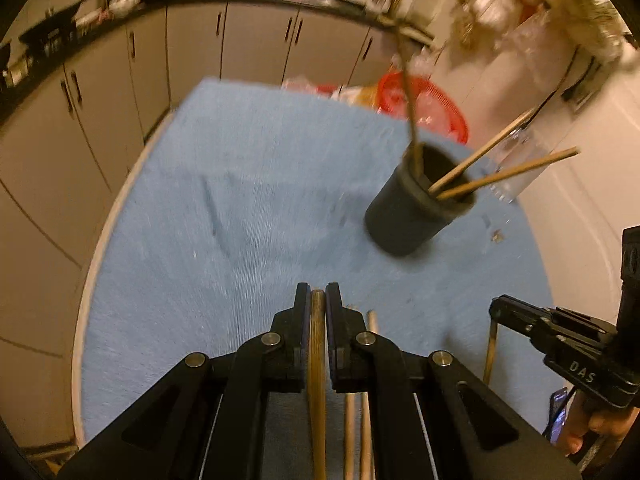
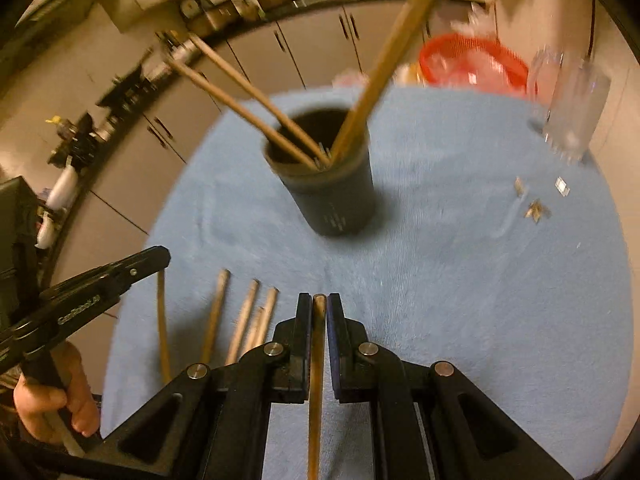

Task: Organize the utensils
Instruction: 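Lift the left gripper's chopstick into the black holder while the right gripper inserts its chopstick, then open the left gripper over the holder while the right gripper opens too, then lower the left gripper and close on a chopstick while the right gripper grasps another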

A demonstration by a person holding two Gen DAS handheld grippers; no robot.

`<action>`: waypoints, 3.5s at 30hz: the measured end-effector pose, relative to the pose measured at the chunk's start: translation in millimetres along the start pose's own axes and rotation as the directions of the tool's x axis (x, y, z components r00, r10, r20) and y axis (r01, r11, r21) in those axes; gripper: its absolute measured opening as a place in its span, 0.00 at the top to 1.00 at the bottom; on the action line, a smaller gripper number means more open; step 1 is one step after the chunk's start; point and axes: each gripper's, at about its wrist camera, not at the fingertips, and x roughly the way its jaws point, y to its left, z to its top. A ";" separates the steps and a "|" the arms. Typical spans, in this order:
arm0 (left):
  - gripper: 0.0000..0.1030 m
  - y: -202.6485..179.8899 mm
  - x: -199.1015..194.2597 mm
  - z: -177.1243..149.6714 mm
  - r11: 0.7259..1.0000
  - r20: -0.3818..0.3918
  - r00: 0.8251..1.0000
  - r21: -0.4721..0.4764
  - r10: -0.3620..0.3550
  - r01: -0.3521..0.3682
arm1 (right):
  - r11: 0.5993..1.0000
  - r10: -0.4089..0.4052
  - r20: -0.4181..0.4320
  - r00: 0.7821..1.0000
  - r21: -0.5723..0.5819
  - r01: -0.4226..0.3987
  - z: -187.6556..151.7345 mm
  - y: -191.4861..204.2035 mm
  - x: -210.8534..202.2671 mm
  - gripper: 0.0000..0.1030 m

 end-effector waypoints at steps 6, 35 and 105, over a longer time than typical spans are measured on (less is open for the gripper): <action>0.93 -15.2 -44.5 7.3 0.999 0.114 0.993 0.044 -0.009 0.004 | 0.999 0.029 0.126 0.992 -0.036 -0.024 9.6 13.7 -53.4 0.93; 0.94 -67.8 -131.7 55.0 0.996 0.381 0.924 0.087 -0.022 -0.012 | 0.993 0.025 0.353 0.935 -0.117 0.018 71.5 42.7 -150.8 0.93; 0.54 30.3 37.7 -41.2 0.993 -0.121 0.989 -0.071 0.082 -0.091 | 0.984 0.133 -0.074 0.988 0.129 -0.123 -24.4 -21.6 27.7 0.63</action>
